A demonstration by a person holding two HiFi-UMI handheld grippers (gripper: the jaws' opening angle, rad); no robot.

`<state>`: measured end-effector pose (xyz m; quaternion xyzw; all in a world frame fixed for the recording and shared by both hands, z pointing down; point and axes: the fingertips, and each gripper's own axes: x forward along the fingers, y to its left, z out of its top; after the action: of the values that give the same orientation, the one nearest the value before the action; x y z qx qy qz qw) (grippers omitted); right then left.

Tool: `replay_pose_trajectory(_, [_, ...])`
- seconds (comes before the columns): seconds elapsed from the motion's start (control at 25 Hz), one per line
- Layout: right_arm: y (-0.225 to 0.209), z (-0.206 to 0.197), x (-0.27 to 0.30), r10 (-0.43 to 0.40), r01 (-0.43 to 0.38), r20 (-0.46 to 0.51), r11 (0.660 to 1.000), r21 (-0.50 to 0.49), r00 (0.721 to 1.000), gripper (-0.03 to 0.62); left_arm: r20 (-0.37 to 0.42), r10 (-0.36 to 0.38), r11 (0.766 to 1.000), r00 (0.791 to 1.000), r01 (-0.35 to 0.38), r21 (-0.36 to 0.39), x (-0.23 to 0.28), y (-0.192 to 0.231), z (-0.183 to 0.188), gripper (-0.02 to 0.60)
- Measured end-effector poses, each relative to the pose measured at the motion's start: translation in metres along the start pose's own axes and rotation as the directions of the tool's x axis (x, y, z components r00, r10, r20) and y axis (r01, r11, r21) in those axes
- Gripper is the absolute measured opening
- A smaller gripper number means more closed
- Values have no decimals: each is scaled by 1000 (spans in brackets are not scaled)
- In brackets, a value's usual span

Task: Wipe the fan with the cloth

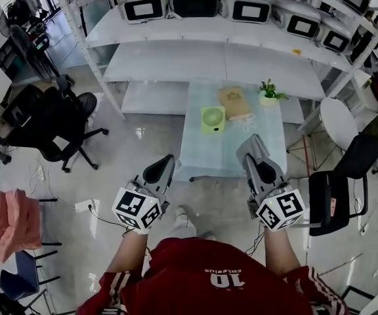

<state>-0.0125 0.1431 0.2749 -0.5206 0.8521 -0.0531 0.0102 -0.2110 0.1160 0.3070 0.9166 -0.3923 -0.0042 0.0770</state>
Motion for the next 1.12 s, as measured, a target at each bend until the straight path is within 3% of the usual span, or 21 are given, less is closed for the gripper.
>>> replay_pose_trajectory(0.2, [-5, -11, 62, 11, -11, -55, 1000, 5, 998, 18, 14, 5, 1000, 1000, -5, 0, 16, 55, 1, 6])
replay_pose_trajectory(0.36, [-9, -22, 103, 10, -10, -101, 1000, -5, 995, 18, 13, 0, 999, 1000, 0, -39, 27, 96, -3, 6])
replay_pose_trajectory(0.48, [-13, -33, 130, 3, 2, -123, 999, 43, 992, 18, 8, -12, 998, 1000, 13, -69, 35, 121, -7, 6])
replay_pose_trajectory(0.84, [-38, -63, 168, -33, 56, -185, 991, 120, 982, 18, -1, -83, 990, 997, 82, -112, 72, 139, -20, 6])
replay_pose_trajectory(1.12, [-64, -88, 193, 28, 4, -229, 990, 139, 973, 18, -28, -64, 987, 998, 59, -152, 106, 131, -33, 6])
